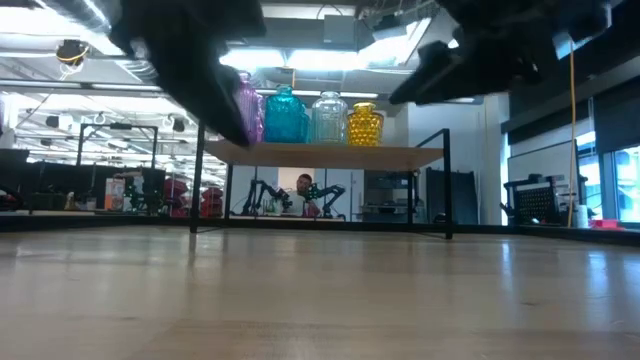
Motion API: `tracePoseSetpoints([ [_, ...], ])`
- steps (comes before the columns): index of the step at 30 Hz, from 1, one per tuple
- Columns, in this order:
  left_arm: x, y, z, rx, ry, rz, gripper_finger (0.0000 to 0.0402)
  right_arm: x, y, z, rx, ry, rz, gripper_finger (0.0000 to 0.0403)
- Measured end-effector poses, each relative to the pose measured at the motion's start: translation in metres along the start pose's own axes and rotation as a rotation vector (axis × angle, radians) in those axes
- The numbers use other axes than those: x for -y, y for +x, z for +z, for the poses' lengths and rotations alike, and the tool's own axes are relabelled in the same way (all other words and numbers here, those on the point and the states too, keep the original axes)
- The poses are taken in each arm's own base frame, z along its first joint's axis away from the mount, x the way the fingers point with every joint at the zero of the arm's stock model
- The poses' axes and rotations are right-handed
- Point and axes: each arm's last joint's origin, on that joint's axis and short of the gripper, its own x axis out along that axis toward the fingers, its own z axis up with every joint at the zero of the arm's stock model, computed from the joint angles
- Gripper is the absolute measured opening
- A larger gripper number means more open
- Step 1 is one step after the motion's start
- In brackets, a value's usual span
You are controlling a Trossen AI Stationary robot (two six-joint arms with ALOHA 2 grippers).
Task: Sort vases onto shelf
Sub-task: Put the yellow flower vase on the shelf aligned with the other yellow flower vase
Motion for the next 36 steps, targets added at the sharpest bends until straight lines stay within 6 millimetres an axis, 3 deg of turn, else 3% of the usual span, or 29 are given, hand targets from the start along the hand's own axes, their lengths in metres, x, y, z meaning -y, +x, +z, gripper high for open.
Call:
tracePoseSetpoints([
  [5, 0.010, -0.045, 0.013, -0.287, -0.211, -0.164, 0.0160, -0.015, 0.002, -0.023, 0.011, 0.037, 0.007, 0.0285],
  [9, 0.028, -0.077, 0.004, -0.519, -0.344, -0.317, 0.0160, -0.015, 0.003, -0.026, 0.003, 0.079, 0.005, 0.0285],
  [14, 0.033, -0.109, -0.013, -0.623, -0.556, -0.267, 0.0160, -0.020, 0.002, -0.026, 0.005, 0.092, 0.041, 0.0285],
  [18, 0.049, -0.131, -0.025, -0.555, -0.647, -0.194, 0.0160, -0.025, 0.001, -0.024, 0.008, 0.078, 0.051, 0.0285],
  [24, 0.087, -0.145, -0.048, -0.573, -0.777, -0.138, 0.0160, -0.038, -0.002, -0.023, 0.007, 0.099, 0.095, 0.0285],
  [29, 0.107, -0.149, -0.064, -0.628, -0.914, -0.080, 0.0160, -0.053, -0.006, -0.020, 0.015, 0.108, 0.149, 0.0285],
  [36, 0.121, -0.135, -0.093, -0.820, -0.845, -0.011, 0.0160, -0.072, -0.013, -0.019, 0.004, 0.074, 0.142, 0.0285],
])
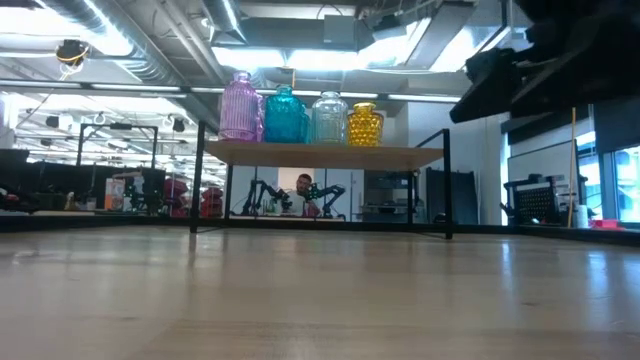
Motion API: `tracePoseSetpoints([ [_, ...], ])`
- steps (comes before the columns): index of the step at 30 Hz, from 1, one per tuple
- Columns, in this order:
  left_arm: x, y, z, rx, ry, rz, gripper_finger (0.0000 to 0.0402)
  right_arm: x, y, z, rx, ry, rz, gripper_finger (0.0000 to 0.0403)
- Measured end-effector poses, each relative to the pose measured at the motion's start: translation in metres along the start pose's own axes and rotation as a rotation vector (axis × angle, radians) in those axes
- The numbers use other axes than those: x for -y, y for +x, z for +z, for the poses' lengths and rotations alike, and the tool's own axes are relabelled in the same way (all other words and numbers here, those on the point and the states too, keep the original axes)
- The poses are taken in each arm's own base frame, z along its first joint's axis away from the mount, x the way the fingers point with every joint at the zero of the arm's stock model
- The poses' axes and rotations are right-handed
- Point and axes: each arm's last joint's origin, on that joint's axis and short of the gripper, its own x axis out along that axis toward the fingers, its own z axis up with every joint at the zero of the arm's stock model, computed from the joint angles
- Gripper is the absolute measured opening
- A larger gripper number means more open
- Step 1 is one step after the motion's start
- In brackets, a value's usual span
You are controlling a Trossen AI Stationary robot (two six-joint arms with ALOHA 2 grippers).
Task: Sort vases onto shelf
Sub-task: Put the yellow flower vase on the shelf aligned with the other yellow flower vase
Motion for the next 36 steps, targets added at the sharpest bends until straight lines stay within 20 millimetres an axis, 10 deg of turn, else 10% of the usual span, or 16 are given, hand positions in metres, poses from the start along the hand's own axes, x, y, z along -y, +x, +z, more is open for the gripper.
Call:
tracePoseSetpoints([
  [36, -0.004, 0.058, -0.026, 0.016, 0.303, 0.121, 0.0159, 0.003, 0.000, -0.005, -0.058, -0.041, -0.121, 0.0285],
])
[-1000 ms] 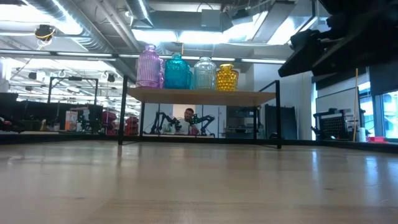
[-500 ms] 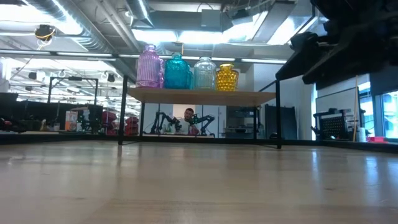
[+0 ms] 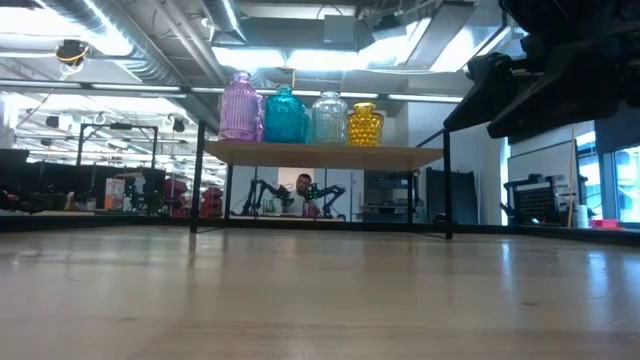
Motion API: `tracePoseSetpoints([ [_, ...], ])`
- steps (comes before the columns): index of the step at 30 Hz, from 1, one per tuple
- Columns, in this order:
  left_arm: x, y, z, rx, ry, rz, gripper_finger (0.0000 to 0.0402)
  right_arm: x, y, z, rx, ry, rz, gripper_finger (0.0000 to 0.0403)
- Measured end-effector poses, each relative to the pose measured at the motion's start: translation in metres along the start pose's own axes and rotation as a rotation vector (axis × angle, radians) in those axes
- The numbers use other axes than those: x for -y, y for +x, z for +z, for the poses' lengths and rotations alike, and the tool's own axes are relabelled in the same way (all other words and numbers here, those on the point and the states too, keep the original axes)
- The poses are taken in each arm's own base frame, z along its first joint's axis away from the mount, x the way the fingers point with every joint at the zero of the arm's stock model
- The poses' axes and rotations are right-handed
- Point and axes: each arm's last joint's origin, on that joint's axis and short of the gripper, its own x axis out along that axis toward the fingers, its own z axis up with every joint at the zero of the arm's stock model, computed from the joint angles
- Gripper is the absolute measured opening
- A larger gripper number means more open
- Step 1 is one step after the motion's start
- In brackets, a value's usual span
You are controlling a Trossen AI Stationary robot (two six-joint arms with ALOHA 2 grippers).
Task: Sort vases onto shelf
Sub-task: Put the yellow flower vase on the shelf aligned with the other yellow flower vase
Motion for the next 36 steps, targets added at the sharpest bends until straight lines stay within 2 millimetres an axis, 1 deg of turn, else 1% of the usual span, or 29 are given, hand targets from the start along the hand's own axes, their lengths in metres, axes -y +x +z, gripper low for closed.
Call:
tracePoseSetpoints([
  [2, 0.000, 0.000, 0.003, 0.014, 0.003, 0.002, 0.0151, 0.000, 0.000, 0.000, -0.002, -0.001, 0.000, 0.0285],
  [5, 0.000, -0.002, 0.007, 0.043, 0.025, 0.000, 0.0125, 0.000, 0.000, 0.000, -0.004, -0.002, 0.000, 0.0285],
  [9, -0.001, -0.005, 0.019, 0.095, 0.057, 0.004, 0.0076, 0.000, 0.000, 0.000, -0.004, -0.002, 0.000, 0.0285],
  [12, -0.002, -0.009, 0.035, 0.130, 0.088, 0.002, 0.0039, 0.000, 0.000, 0.000, -0.004, -0.002, 0.000, 0.0285],
  [13, -0.002, -0.011, 0.042, 0.138, 0.097, 0.000, 0.0032, 0.000, 0.000, 0.000, -0.004, -0.002, 0.000, 0.0285],
  [19, -0.013, -0.030, 0.095, 0.227, 0.107, -0.007, 0.0032, 0.000, 0.000, -0.001, -0.006, -0.006, 0.000, 0.0285],
  [23, -0.020, -0.052, 0.131, 0.348, 0.132, -0.008, 0.0032, 0.000, 0.000, -0.002, -0.018, -0.009, 0.000, 0.0285],
  [26, -0.030, -0.070, 0.160, 0.465, 0.080, -0.006, 0.0032, 0.000, 0.000, -0.002, -0.023, -0.008, 0.000, 0.0285],
  [28, -0.035, -0.083, 0.178, 0.529, 0.042, -0.037, 0.0032, 0.000, 0.000, -0.002, -0.024, -0.004, 0.000, 0.0285],
  [30, -0.039, -0.093, 0.193, 0.575, 0.046, -0.065, 0.0032, 0.000, 0.000, -0.002, -0.023, 0.000, -0.001, 0.0285],
  [33, -0.037, -0.102, 0.212, 0.646, 0.105, -0.068, 0.0033, 0.000, 0.000, -0.002, -0.023, 0.001, -0.003, 0.0285],
  [36, -0.032, -0.108, 0.231, 0.661, 0.157, -0.039, 0.0035, 0.001, 0.000, -0.002, -0.026, -0.006, -0.043, 0.0285],
])
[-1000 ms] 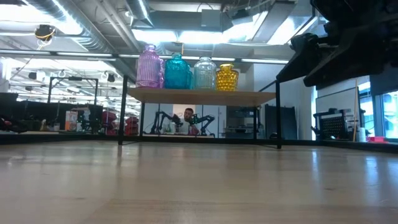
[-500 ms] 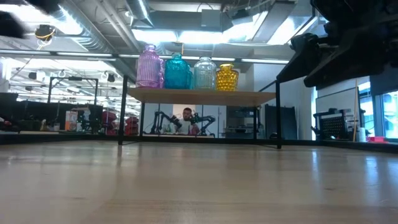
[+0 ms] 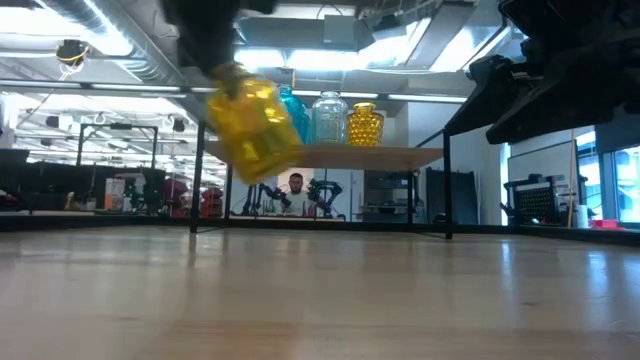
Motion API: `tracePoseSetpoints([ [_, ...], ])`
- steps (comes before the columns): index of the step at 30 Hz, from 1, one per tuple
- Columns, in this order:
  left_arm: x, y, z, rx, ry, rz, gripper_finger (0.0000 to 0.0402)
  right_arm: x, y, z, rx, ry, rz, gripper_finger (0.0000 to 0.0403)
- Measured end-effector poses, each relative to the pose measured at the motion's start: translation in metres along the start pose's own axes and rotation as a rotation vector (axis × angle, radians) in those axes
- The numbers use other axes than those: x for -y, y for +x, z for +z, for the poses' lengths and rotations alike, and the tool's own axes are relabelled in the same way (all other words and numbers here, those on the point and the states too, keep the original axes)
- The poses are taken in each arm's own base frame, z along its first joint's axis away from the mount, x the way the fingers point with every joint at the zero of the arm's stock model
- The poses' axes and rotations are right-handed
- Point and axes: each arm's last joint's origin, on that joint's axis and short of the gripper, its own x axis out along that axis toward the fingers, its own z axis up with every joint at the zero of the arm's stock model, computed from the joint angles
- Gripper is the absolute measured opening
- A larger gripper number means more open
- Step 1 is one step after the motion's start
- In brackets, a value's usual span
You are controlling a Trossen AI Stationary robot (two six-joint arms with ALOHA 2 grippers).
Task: Sort vases onto shelf
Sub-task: Put the yellow flower vase on the shelf aligned with the other yellow flower vase
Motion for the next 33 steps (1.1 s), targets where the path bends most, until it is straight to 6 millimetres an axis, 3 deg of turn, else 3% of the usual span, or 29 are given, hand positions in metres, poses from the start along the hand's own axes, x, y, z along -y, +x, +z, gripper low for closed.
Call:
tracePoseSetpoints([
  [6, 0.011, 0.026, 0.032, -0.042, 0.113, 0.006, 0.0037, 0.007, 0.002, -0.001, -0.013, 0.005, -0.076, 0.0285],
  [12, 0.009, 0.048, 0.054, -0.157, 0.102, 0.080, 0.0039, 0.024, 0.009, -0.005, -0.050, 0.046, -0.087, 0.0285],
  [21, 0.008, 0.059, 0.062, -0.195, 0.105, 0.070, 0.0046, 0.039, 0.014, -0.014, -0.113, 0.104, -0.023, 0.0285],
  [33, 0.010, 0.060, 0.065, -0.141, 0.132, 0.084, 0.0119, 0.038, 0.014, -0.011, -0.086, 0.116, 0.010, 0.0285],
])
